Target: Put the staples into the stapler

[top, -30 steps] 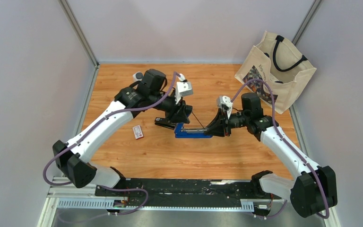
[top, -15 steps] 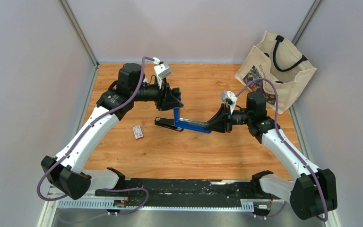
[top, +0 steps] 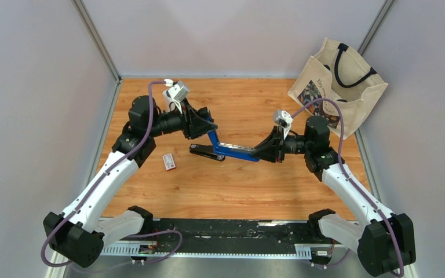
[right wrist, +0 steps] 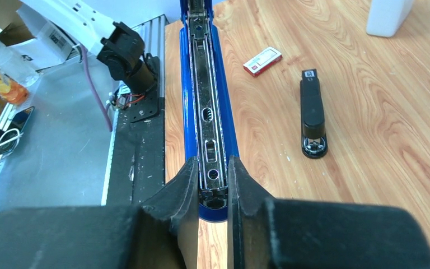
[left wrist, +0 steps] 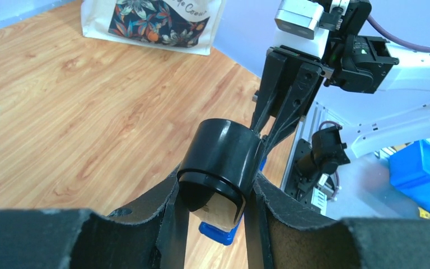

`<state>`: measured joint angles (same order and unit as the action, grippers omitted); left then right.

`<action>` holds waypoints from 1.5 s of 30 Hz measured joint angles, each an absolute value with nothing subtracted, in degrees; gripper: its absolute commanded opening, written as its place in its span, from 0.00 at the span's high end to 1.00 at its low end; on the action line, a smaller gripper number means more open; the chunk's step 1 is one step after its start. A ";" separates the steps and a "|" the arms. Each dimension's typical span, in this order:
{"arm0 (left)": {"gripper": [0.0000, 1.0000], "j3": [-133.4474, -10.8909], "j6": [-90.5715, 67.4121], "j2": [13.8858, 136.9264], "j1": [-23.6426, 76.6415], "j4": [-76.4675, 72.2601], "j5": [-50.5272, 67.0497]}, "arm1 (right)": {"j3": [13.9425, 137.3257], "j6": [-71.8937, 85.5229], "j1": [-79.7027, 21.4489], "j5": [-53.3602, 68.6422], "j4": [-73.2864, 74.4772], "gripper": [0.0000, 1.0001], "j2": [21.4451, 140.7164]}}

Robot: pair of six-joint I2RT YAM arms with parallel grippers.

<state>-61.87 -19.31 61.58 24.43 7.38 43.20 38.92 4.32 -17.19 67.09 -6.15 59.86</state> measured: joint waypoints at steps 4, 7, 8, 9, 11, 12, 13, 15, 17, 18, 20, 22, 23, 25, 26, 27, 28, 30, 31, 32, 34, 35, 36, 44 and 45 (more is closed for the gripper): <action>1.00 -55.51 -24.75 61.30 23.24 -3.09 43.18 | 38.94 2.07 -17.17 64.99 -2.37 1.00 59.79; 1.00 -53.45 -28.88 62.46 22.68 -8.97 43.46 | 39.05 -1.74 -17.15 63.55 1.80 1.00 59.20; 1.00 -53.21 -30.41 63.35 22.65 -11.51 43.59 | 39.20 -2.94 -17.06 63.02 3.14 1.00 58.67; 1.00 -53.19 -32.01 64.69 22.68 -14.44 43.83 | 39.53 -4.43 -16.88 62.17 4.86 1.00 57.91; 1.00 -53.19 -34.39 67.24 22.68 -19.88 44.29 | 40.16 -7.07 -15.99 60.45 7.57 1.00 56.38; 1.00 -53.19 -35.33 68.69 22.79 -22.70 44.51 | 40.36 -8.36 -15.40 59.68 8.64 1.00 55.57; 1.00 -53.25 -36.12 70.22 22.92 -25.26 44.62 | 40.51 -9.80 -14.63 58.83 9.93 1.00 54.70; 1.00 -53.74 -37.47 73.69 23.42 -29.54 44.88 | 40.51 -12.53 -13.34 56.80 12.45 1.00 53.01; 1.00 -54.06 -38.72 77.58 24.05 -34.50 44.97 | 40.45 -14.66 -12.62 54.48 14.48 1.00 51.75; 1.00 -54.26 -39.77 79.94 24.36 -37.63 44.97 | 40.29 -15.75 -12.19 53.17 15.57 1.00 51.00; 1.00 -55.22 -41.98 84.40 24.82 -42.50 45.04 | 39.88 -17.47 -11.09 51.18 17.17 1.00 49.82; 1.00 -56.47 -44.27 88.47 25.12 -46.70 45.15 | 39.31 -18.74 -9.80 49.76 17.74 1.00 49.06; 1.00 -56.99 -45.36 90.13 25.21 -48.53 45.32 | 39.00 -19.33 -9.06 49.34 17.87 1.00 48.77; 1.00 -58.04 -47.75 93.38 25.36 -52.84 46.19 | 38.50 -20.12 -7.62 49.06 17.98 1.00 48.34; 1.00 -58.57 -48.84 94.83 25.47 -54.96 46.61 | 38.26 -20.36 -6.83 49.12 18.00 1.00 48.14; 1.00 -58.98 -49.87 96.05 25.63 -56.95 46.96 | 38.15 -20.62 -6.04 49.39 18.20 0.99 47.92; 1.00 -59.31 -50.61 96.92 25.78 -58.37 47.20 | 37.98 -20.88 -5.23 49.82 18.22 0.98 47.72; 1.00 -60.29 -52.45 98.85 26.20 -61.93 47.72 | 37.43 -21.54 -3.27 51.33 18.28 0.87 47.03; 1.00 -60.73 -53.21 99.66 26.44 -63.31 47.94 | 37.23 -21.98 -2.37 52.14 18.39 0.83 46.63; 1.00 -61.25 -54.06 100.44 26.63 -64.71 48.05 | 37.06 -22.35 -1.58 52.80 18.46 0.77 46.35; 1.00 -61.89 -55.37 101.36 27.05 -66.11 48.23 | 36.45 -22.94 0.34 54.68 18.39 0.59 45.82; 1.00 -62.35 -56.55 101.93 27.27 -66.83 48.01 | 36.07 -23.73 1.15 55.35 18.63 0.48 45.58; 1.00 -62.83 -57.17 102.30 27.31 -67.29 47.48 | 35.51 -24.05 1.83 55.70 19.46 0.41 45.36; 1.00 -69.23 -63.26 104.68 26.48 -70.91 45.41 | 32.99 -27.97 5.21 58.94 25.67 0.33 45.41; 1.00 -69.23 -63.48 104.71 26.61 -71.24 45.45 | 33.17 -27.94 5.34 59.13 25.98 0.33 45.45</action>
<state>-69.23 -63.48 104.71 26.61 -71.24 45.45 33.17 -27.94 5.34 59.13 25.98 45.45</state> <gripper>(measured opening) 0.437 0.684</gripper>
